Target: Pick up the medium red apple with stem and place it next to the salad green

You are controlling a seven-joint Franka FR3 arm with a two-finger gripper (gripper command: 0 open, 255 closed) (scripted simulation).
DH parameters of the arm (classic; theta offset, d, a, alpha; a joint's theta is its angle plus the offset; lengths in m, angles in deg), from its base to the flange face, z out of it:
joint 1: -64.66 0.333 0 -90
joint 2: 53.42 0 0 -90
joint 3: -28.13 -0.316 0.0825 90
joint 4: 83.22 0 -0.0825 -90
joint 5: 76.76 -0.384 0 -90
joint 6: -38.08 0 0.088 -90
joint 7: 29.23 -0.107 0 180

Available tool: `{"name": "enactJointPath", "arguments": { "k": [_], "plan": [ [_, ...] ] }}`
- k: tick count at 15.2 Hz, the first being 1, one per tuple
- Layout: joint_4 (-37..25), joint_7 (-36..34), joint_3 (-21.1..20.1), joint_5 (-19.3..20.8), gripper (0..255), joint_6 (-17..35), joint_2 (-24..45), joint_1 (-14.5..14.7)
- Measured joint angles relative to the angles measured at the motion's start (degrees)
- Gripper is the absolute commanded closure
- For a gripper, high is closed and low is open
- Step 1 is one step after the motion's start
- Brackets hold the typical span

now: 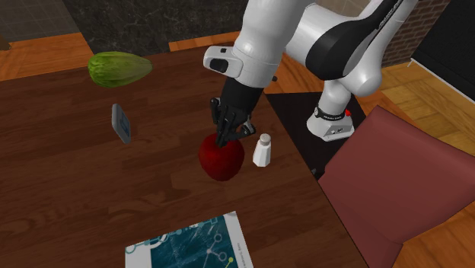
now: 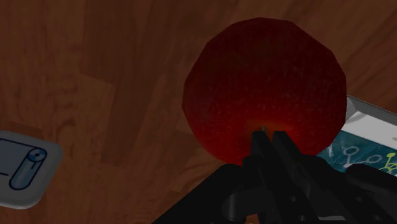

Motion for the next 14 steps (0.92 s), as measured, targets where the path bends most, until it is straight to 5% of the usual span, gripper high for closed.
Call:
{"name": "enactJointPath", "arguments": {
  "k": [14],
  "plan": [
    [-7.15, 0.03, 0.3, 0.05, 255, -7.61, -0.29, -0.14]
  ]
}}
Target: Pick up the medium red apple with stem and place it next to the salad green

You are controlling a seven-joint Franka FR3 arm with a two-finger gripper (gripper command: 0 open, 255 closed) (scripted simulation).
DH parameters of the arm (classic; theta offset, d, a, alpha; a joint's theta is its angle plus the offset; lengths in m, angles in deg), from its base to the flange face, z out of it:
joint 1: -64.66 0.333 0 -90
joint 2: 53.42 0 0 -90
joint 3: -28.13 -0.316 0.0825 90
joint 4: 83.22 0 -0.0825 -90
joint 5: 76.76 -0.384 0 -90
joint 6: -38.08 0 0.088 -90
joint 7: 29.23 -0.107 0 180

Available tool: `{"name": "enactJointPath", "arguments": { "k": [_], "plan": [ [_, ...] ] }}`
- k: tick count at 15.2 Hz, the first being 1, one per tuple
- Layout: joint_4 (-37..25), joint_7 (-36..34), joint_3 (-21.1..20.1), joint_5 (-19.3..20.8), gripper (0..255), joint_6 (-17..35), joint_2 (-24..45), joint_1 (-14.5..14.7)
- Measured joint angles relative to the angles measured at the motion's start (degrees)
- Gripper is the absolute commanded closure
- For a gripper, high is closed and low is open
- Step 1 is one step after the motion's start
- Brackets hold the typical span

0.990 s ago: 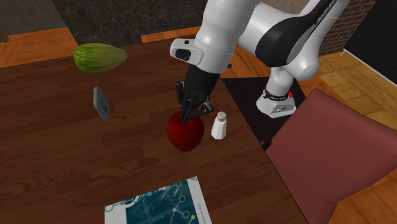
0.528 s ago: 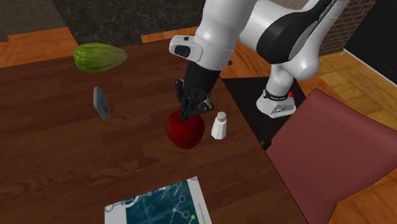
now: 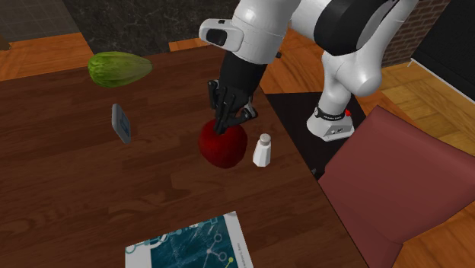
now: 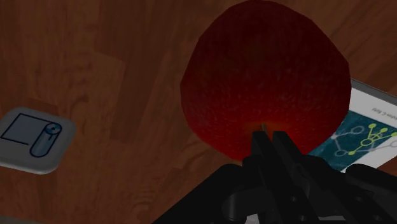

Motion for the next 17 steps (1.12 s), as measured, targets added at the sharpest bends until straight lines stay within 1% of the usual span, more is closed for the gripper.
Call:
{"name": "enactJointPath", "arguments": {
  "k": [7, 17],
  "plan": [
    [-5.7, -0.04, 0.15, 0.18, 255, -5.44, 0.27, -0.14],
    [-15.66, -0.36, 0.09, 0.99, 255, -13.3, 2.46, -0.43]
  ]
}}
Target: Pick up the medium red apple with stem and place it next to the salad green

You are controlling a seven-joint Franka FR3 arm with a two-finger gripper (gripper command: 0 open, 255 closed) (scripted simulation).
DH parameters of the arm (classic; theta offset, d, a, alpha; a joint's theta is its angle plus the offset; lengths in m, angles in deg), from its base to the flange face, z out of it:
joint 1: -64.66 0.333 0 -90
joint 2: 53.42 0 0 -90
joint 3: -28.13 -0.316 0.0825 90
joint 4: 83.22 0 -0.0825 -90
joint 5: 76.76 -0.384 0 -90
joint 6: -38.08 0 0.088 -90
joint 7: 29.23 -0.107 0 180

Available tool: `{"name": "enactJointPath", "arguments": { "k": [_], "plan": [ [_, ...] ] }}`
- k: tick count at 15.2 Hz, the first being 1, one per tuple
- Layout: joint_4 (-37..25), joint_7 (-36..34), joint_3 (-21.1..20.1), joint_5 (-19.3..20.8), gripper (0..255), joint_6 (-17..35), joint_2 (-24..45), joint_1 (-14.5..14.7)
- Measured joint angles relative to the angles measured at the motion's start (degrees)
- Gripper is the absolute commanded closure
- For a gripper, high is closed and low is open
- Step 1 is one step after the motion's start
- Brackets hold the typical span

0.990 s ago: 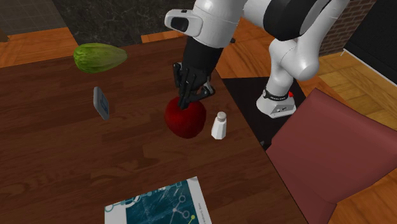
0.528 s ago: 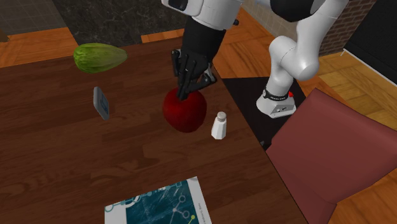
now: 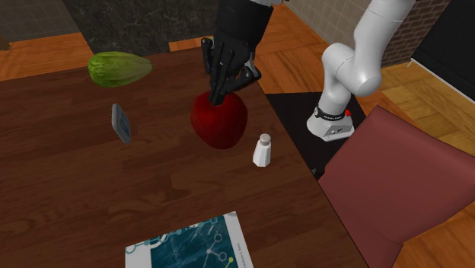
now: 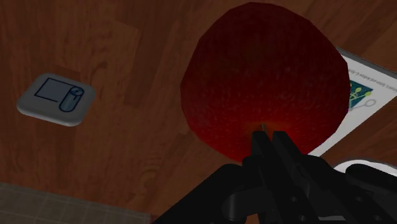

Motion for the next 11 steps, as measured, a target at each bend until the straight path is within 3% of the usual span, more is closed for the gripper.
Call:
{"name": "enactJointPath", "arguments": {
  "k": [11],
  "plan": [
    [-12.28, -0.61, -0.43, 1.28, 255, -9.02, 3.42, -0.12]
  ]
}}
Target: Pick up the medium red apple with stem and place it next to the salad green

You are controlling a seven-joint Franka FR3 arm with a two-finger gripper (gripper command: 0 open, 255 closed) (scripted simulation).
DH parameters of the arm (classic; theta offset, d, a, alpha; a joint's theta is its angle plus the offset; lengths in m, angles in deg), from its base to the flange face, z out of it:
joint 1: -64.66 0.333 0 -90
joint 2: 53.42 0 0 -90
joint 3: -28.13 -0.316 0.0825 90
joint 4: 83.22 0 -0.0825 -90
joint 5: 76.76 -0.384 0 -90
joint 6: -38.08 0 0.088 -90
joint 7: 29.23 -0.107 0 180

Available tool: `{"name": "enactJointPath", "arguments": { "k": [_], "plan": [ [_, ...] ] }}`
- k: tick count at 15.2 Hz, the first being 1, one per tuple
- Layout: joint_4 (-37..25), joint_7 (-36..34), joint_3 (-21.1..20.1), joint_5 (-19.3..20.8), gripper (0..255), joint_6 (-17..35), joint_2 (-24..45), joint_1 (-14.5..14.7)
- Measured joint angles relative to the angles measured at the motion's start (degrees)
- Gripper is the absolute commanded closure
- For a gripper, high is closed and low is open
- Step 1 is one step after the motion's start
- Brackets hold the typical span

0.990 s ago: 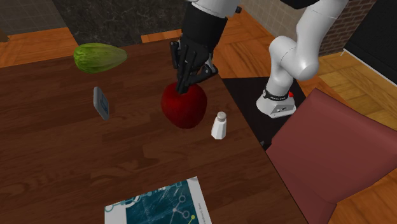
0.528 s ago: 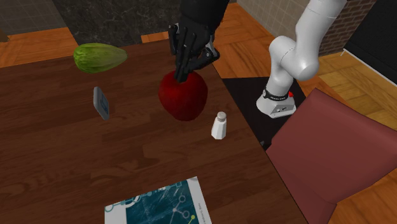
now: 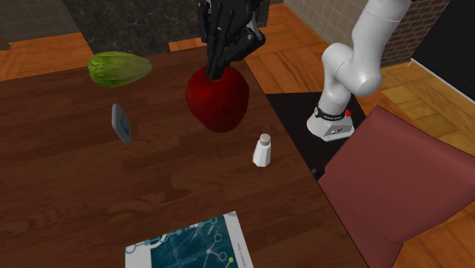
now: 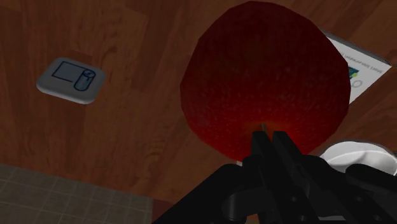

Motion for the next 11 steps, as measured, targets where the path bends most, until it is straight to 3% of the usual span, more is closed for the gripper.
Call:
{"name": "enactJointPath", "arguments": {
  "k": [7, 11],
  "plan": [
    [-1.15, 8.08, 4.83, -2.33, 255, 0.17, 1.59, -3.18],
    [-4.97, 13.22, 7.66, -3.48, 255, -0.86, 4.75, -5.39]
  ]
}}
